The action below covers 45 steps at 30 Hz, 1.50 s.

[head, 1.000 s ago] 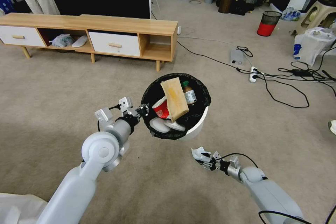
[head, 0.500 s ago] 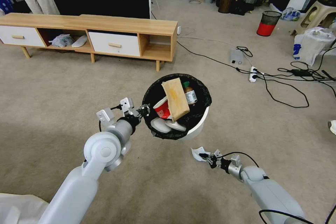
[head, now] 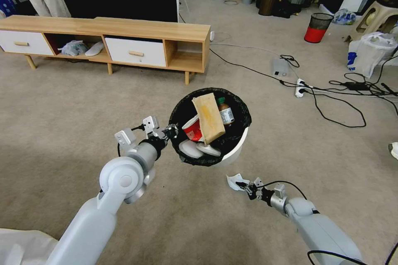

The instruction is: Pick up the trash bin, then pick up the garbage from the floor and place it into the trash bin.

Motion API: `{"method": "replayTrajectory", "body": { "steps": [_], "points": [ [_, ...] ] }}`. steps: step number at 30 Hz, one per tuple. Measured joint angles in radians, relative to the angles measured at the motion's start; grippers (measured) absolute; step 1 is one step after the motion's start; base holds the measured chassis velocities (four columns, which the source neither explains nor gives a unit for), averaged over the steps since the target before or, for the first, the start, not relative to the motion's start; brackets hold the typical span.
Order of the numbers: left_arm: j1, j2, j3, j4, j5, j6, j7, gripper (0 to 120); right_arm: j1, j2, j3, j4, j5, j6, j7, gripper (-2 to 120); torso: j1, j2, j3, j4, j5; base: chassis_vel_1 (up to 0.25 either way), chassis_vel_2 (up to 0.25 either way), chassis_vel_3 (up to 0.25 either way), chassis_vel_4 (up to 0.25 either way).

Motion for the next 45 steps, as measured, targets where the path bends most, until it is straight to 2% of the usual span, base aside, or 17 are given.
{"method": "replayTrajectory", "body": {
  "steps": [7, 8, 9, 10, 12, 14, 15, 16, 21, 23, 25, 28, 38, 41, 42, 44, 45],
  "points": [
    [-0.001, -0.001, 0.001, -0.001, 0.003, 0.000, 0.000, 3, -0.019, -0.019, 0.006, 0.013, 0.001, -0.002, 0.014, 20, 0.000, 0.000, 0.000, 0.0000, 0.0000, 0.000, 0.000, 0.000, 0.000],
    [-0.003, -0.001, 0.001, -0.001, 0.003, 0.000, 0.000, 3, -0.022, -0.022, 0.006, 0.013, 0.000, -0.002, 0.016, 27, 0.000, 0.000, 0.000, 0.0000, 0.0001, 0.000, 0.000, 0.000, 0.000],
    [-0.003, -0.001, 0.001, -0.001, 0.003, 0.000, 0.000, 3, -0.022, -0.022, 0.006, 0.013, 0.000, -0.002, 0.016, 27, 0.000, 0.000, 0.000, 0.0000, 0.0001, 0.000, 0.000, 0.000, 0.000],
    [-0.003, -0.001, 0.001, -0.001, 0.003, 0.000, 0.000, 3, -0.023, -0.023, 0.004, 0.012, 0.000, -0.003, 0.016, 35, 0.000, 0.000, 0.000, 0.0001, 0.0000, 0.000, 0.000, 0.000, 0.000],
    [-0.003, -0.001, 0.001, 0.001, 0.003, 0.000, 0.001, 3, -0.011, -0.015, -0.002, 0.000, -0.002, -0.004, 0.016, 45, 0.000, 0.000, 0.000, 0.0000, 0.0000, 0.000, 0.000, 0.000, 0.000],
    [-0.003, -0.002, 0.002, 0.002, 0.003, 0.000, 0.002, 3, -0.003, -0.008, -0.005, -0.006, -0.003, -0.004, 0.016, 48, 0.000, 0.000, 0.000, 0.0001, 0.0000, 0.000, 0.000, 0.000, 0.000],
    [-0.005, -0.002, 0.002, 0.004, 0.003, 0.000, 0.003, 3, 0.007, 0.000, -0.011, -0.014, -0.003, -0.004, 0.016, 57, 0.000, 0.000, 0.000, 0.0003, 0.0000, 0.000, 0.000, 0.000, 0.000],
    [-0.005, -0.002, 0.002, 0.004, 0.003, 0.000, 0.003, 3, 0.007, 0.000, -0.011, -0.014, -0.003, -0.004, 0.016, 57, 0.000, 0.000, 0.000, 0.0003, 0.0000, 0.000, 0.000, 0.000, 0.000],
    [-0.008, -0.002, 0.002, 0.009, 0.003, 0.000, 0.006, 3, 0.045, 0.026, -0.033, -0.042, -0.005, -0.004, 0.015, 77, 0.000, 0.000, 0.000, 0.0000, -0.0001, 0.000, 0.000, 0.000, 0.000],
    [-0.008, -0.002, 0.002, 0.010, 0.003, 0.000, 0.007, 3, 0.054, 0.033, -0.037, -0.048, -0.006, -0.004, 0.015, 80, 0.000, 0.000, 0.000, 0.0001, 0.0000, 0.000, 0.000, 0.000, 0.000],
    [-0.008, -0.002, 0.001, 0.012, 0.003, -0.001, 0.009, 3, 0.075, 0.051, -0.046, -0.068, -0.011, -0.004, 0.015, 92, 0.000, 0.000, 0.000, 0.0002, -0.0002, 0.000, 0.000, 0.000, 0.000],
    [-0.007, -0.002, 0.001, 0.012, 0.003, -0.002, 0.011, 3, 0.090, 0.067, -0.053, -0.085, -0.020, -0.004, 0.014, 98, 0.000, 0.000, 0.000, 0.0002, 0.0000, 0.000, 0.000, 0.000, 0.000],
    [-0.004, -0.002, 0.000, 0.011, 0.004, -0.004, 0.011, 3, 0.089, 0.085, -0.049, -0.109, -0.046, -0.001, 0.010, 99, 0.000, 0.000, 0.000, 0.0003, -0.0001, 0.000, 0.000, 0.000, 0.000],
    [0.000, -0.001, 0.000, 0.008, 0.005, -0.004, 0.011, 3, 0.064, 0.074, -0.034, -0.106, -0.056, 0.000, 0.003, 85, 0.000, 0.000, 0.000, -0.0001, -0.0001, 0.000, 0.000, 0.000, 0.000],
    [0.000, -0.001, 0.000, 0.008, 0.005, -0.004, 0.011, 3, 0.064, 0.074, -0.034, -0.106, -0.056, 0.000, 0.003, 85, 0.000, 0.000, 0.000, -0.0001, -0.0001, 0.000, 0.000, 0.000, 0.000],
    [0.003, -0.003, 0.001, 0.006, 0.008, -0.004, 0.011, 3, 0.049, 0.068, -0.024, -0.105, -0.060, 0.002, 0.000, 73, 0.000, 0.000, 0.000, 0.0000, 0.0002, 0.000, 0.000, 0.000, 0.000],
    [0.003, -0.003, 0.001, 0.006, 0.008, -0.004, 0.011, 3, 0.049, 0.068, -0.024, -0.105, -0.060, 0.002, 0.000, 73, 0.000, 0.000, 0.000, 0.0000, 0.0002, 0.000, 0.000, 0.000, 0.000]
  ]
}}
